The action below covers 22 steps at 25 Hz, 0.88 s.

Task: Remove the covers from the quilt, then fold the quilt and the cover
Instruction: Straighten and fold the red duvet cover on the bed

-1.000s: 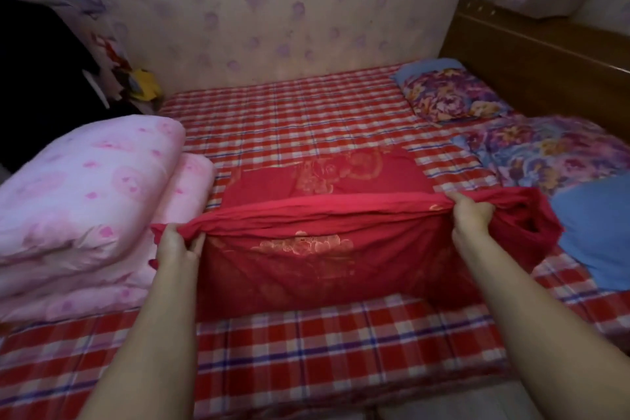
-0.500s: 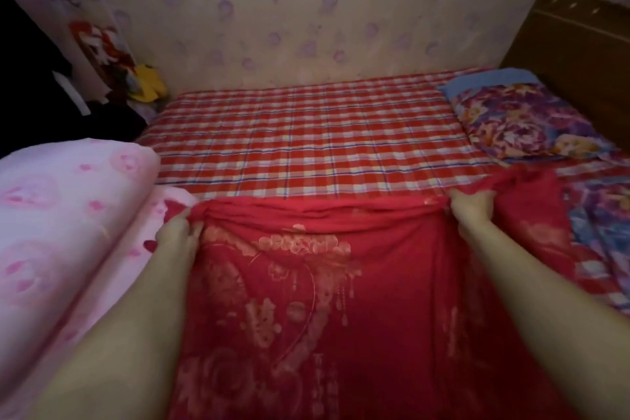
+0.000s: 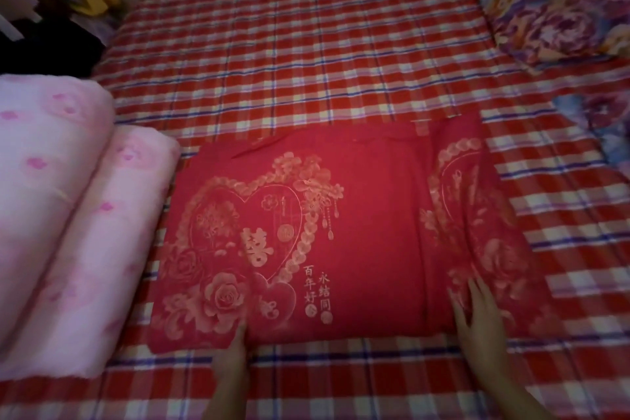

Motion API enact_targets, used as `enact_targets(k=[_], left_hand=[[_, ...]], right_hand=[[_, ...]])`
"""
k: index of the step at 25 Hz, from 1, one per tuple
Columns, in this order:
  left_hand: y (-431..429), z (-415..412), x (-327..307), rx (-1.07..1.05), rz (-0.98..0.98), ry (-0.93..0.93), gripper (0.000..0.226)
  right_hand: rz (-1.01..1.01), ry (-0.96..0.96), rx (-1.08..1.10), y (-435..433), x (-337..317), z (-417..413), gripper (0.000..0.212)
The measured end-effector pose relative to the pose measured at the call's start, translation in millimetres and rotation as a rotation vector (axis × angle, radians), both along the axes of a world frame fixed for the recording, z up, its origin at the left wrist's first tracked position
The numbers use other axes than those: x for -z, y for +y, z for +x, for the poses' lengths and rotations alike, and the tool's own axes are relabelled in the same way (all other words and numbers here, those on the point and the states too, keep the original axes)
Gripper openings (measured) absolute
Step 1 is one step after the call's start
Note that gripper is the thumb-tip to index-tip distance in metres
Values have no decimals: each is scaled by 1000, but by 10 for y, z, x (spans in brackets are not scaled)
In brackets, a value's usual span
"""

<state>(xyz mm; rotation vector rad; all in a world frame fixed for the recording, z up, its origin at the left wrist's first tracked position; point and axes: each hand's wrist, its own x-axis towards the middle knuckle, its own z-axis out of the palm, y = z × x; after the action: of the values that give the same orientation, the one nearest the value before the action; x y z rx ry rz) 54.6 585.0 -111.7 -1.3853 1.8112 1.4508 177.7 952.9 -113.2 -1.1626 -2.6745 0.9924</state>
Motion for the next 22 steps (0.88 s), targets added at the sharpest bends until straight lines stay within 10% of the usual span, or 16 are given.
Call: enact_targets(k=[4, 7, 10, 17, 22], left_hand=[[234, 60, -138, -182, 382, 35, 46], [442, -83, -294, -318, 443, 171, 24], [360, -116, -466, -266, 312, 281, 32], [-405, 403, -807, 19, 55, 173, 13], [-380, 1354, -467, 753, -30, -195, 37]], right_hand=[[-297, 101, 639, -151, -221, 246, 100], [-750, 315, 1108, 150, -241, 22, 76], [-881, 404, 1037, 477, -226, 51, 31], [-1064, 472, 915, 317, -441, 1314, 39], [-522, 212, 975, -319, -75, 2412, 46]])
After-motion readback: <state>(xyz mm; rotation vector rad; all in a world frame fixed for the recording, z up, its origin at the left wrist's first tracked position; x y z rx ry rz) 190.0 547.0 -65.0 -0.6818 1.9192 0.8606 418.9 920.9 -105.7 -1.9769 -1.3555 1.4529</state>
